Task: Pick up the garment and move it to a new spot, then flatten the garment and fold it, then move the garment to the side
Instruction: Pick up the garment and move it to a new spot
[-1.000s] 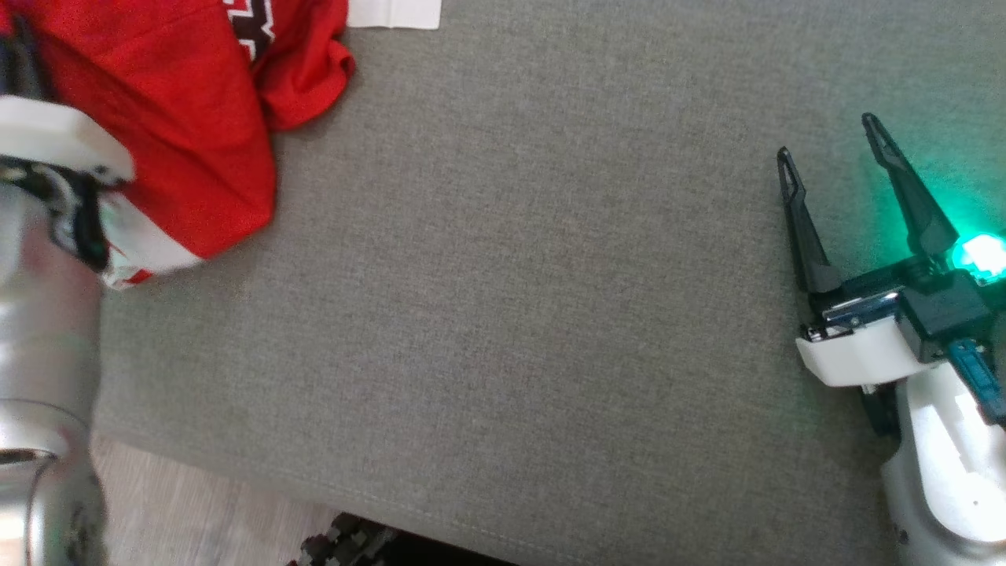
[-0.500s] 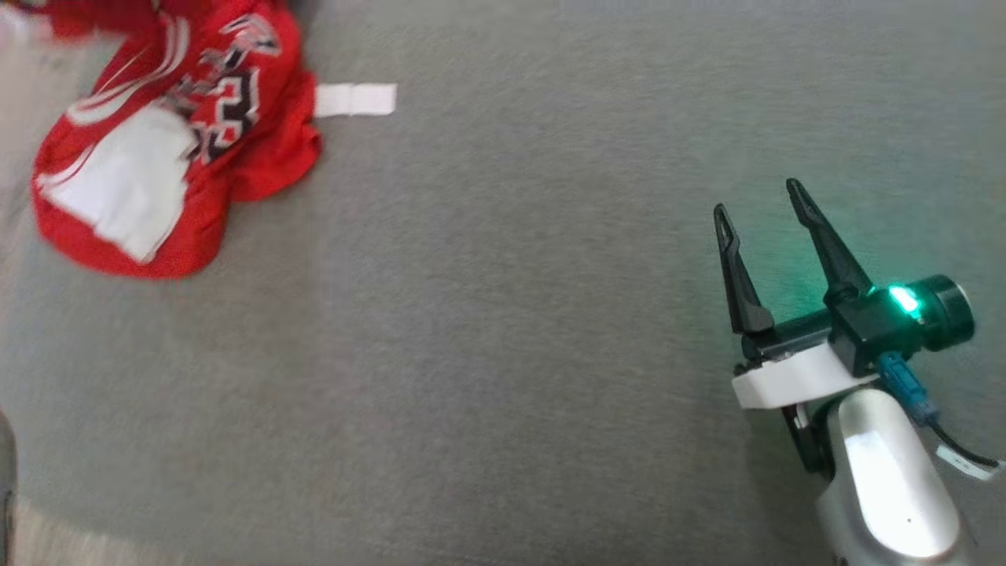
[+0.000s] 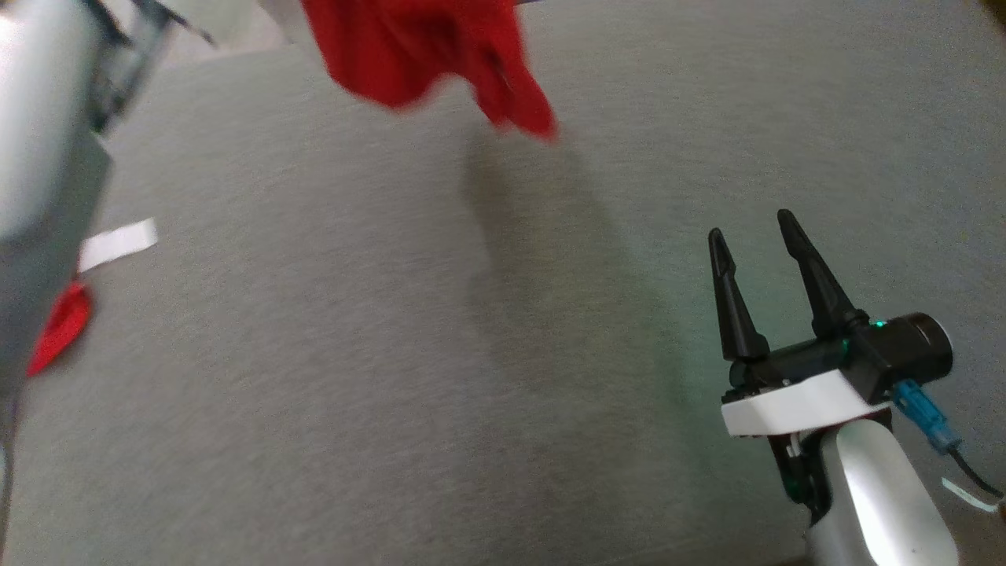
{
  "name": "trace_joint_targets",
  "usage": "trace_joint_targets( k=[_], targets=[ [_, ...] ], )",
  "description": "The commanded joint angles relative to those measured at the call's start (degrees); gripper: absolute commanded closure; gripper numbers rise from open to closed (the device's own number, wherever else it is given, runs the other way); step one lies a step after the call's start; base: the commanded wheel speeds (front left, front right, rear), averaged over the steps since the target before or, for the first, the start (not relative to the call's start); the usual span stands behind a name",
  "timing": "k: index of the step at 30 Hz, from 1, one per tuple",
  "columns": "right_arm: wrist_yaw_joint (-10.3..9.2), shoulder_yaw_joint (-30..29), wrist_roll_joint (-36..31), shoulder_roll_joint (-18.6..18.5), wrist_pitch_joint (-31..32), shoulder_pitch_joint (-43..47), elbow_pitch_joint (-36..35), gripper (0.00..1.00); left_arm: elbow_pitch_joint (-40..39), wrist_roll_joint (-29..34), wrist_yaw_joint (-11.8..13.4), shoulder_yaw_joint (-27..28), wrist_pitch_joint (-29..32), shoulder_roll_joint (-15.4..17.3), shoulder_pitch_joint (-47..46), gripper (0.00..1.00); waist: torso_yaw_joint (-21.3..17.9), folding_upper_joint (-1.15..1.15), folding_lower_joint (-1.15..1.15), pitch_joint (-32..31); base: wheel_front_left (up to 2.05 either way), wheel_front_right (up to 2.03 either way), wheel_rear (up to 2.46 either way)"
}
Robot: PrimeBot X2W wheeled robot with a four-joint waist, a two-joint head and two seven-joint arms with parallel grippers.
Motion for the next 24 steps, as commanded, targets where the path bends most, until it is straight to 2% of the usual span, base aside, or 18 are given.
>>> trace_joint_targets(
  k=[1, 6, 9, 10, 12, 13, 14, 15, 20, 24],
  targets=[
    [0.1, 1.3, 0.6, 0.5, -0.1, -0.1, -2.2, 0.0, -2.5, -0.2, 0.1, -0.8, 0.3, 2.8, -0.1, 1.0, -7.2, 0.0, 0.01, -0.3, 0.0, 0.0, 0.0],
    [0.1, 1.1, 1.7, 0.5, -0.1, 0.4, -2.8, 0.0, -5.9, 0.1, 0.1, -12.8, -1.4, 1.9, 9.4, 1.0, -9.5, 0.0, 0.01, 2.6, 0.0, 0.0, 0.0],
    [0.1, 0.4, 2.1, 0.5, -0.1, 0.8, -2.9, 0.0, -4.1, 0.3, 0.9, -18.1, -3.7, -0.8, 18.1, 1.0, -9.0, 0.0, 0.01, 4.0, 0.0, 0.0, 0.0],
    [0.1, 0.4, 2.1, 0.5, -0.1, 0.8, -2.9, 0.0, -4.1, 0.3, 0.9, -18.1, -3.7, -0.8, 18.1, 1.0, -9.0, 0.0, 0.01, 4.0, 0.0, 0.0, 0.0],
    [0.1, -0.1, 2.1, 0.5, -0.1, 1.1, -2.8, 0.0, -1.7, 0.5, 2.3, -21.0, -5.9, -3.1, 23.5, 1.0, -8.0, 0.0, 0.01, 4.6, 0.0, 0.0, 0.0],
    [0.1, -0.2, 2.0, 0.5, -0.1, 1.3, -2.7, 0.0, -0.3, -0.3, 2.9, -21.7, -7.1, -4.6, 26.3, 0.96, -7.3, 0.0, 0.01, 4.7, 0.0, 0.0, 0.0],
    [0.1, -0.3, 1.9, 0.5, -0.1, 1.5, -2.6, 0.0, 1.0, -0.5, 3.7, -22.3, -8.5, -5.8, 28.2, 0.32, -6.5, 0.0, 0.01, 4.8, 0.0, 0.0, 0.0],
    [0.1, -0.5, 1.7, 0.5, -0.1, 1.6, -2.4, 0.0, 2.2, -0.8, 4.8, -22.5, -10.0, -7.1, 29.8, 0.0, -5.6, 0.0, 0.01, 4.7, 0.0, 0.0, 0.0],
    [0.1, -1.9, 0.7, 0.5, -0.1, 3.0, -1.4, 0.0, 4.5, -3.0, 10.9, -19.7, -14.7, -12.0, 37.1, 0.0, -0.5, 0.0, 0.01, 1.9, 0.0, 0.0, 0.0],
    [0.1, -3.2, -0.5, 0.5, -0.1, 4.6, -0.5, 0.0, 0.1, -4.4, 16.4, -12.9, -15.0, -13.3, 43.6, 0.0, 3.3, 0.0, 0.01, -1.7, 0.0, 0.0, 0.0]
  ],
)
